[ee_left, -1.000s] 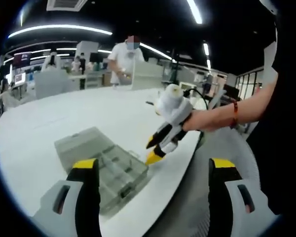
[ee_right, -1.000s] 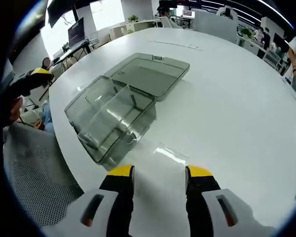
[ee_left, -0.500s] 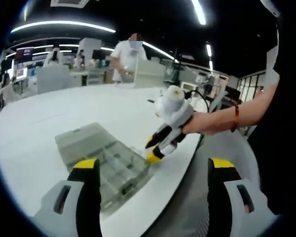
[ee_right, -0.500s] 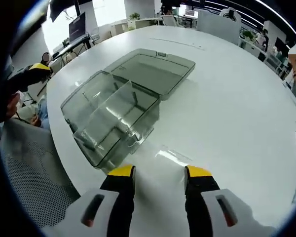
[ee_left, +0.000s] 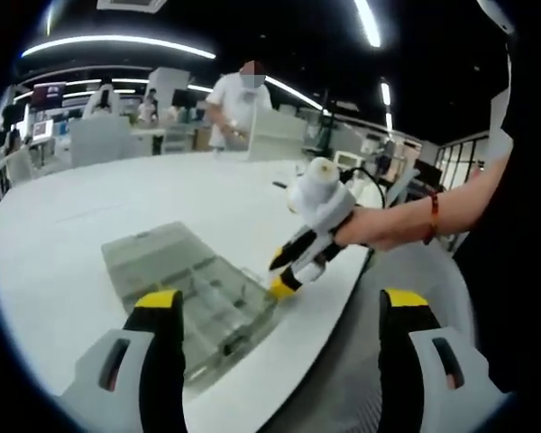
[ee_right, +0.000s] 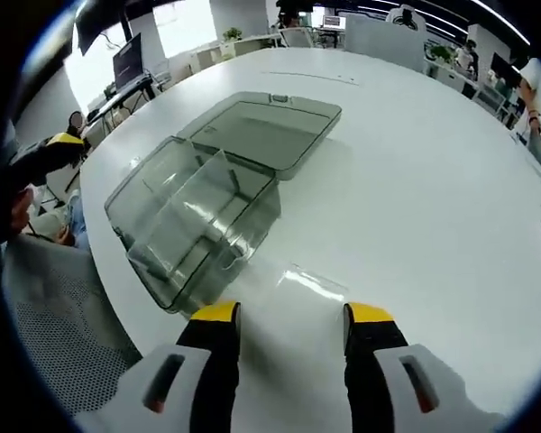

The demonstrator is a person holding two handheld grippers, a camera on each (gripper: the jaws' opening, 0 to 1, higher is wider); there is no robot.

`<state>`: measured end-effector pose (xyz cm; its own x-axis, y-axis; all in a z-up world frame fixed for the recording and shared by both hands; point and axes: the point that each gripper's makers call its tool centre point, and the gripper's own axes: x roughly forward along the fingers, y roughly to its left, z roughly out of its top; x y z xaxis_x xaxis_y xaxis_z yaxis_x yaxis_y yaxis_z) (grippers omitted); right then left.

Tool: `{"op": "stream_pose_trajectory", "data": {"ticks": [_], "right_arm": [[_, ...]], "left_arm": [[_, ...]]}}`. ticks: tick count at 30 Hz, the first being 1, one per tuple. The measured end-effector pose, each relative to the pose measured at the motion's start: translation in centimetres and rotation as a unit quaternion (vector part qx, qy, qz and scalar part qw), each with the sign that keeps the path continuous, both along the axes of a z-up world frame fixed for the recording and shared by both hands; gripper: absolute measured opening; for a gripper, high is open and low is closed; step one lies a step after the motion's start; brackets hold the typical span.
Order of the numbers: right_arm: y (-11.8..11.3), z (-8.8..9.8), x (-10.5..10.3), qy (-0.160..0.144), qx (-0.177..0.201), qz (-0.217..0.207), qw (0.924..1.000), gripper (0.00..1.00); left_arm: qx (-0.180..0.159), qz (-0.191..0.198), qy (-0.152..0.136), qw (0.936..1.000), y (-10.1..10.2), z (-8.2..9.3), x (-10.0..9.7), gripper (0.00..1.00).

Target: Insert the divider into the dual guide fixture by aligning both edges with the guide slots and pushing it downward to the bottom, including one-sided entry, uneven engagement, binding, and posture correction.

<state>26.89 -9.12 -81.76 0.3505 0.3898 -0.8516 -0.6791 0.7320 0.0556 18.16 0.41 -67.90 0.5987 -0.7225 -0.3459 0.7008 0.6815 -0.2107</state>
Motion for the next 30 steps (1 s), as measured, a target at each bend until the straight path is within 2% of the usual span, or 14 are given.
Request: {"op": "stream_pose_trajectory", "data": {"ticks": [5,7,14,17,25,30], "right_arm": [[0.4,-0.1,0.0,-0.008,-0.015,0.01,0.9998,0.42],[0.3,-0.3,0.2,-0.02,-0.035,0.015,0.999,0.4],[0.5,-0.2,0.1,-0.017,-0.03,0.003,0.9994,0.35],[0.3,-0.2,0.0,-0.013,-0.034,0.005,0.9993,0.3],[0.0,-0.2,-0.1,-0.014,-0.036,0.01,0.9992,0.28],[-0.8,0.1,0.0,-0.019,-0.037,-0.003,0.9991,0.27]], "left_arm": [[0.003,0.003,0.003,1.0,0.3,-0.2,0.0,0.87],[0.003,0.003,0.003,1.0,0.3,-0.2,0.0,0.87],[0.002,0.004,0.002,1.0,0.2,-0.1,0.1,0.87],[0.003,0.002,0.004,1.0,0.2,-0.2,0.0,0.87],[0.005,0.001,0.003,1.0,0.1,0.1,0.0,0.87],[0.01,-0.001,0.002,0.9999,0.1,0.3,0.1,0.87]]}}
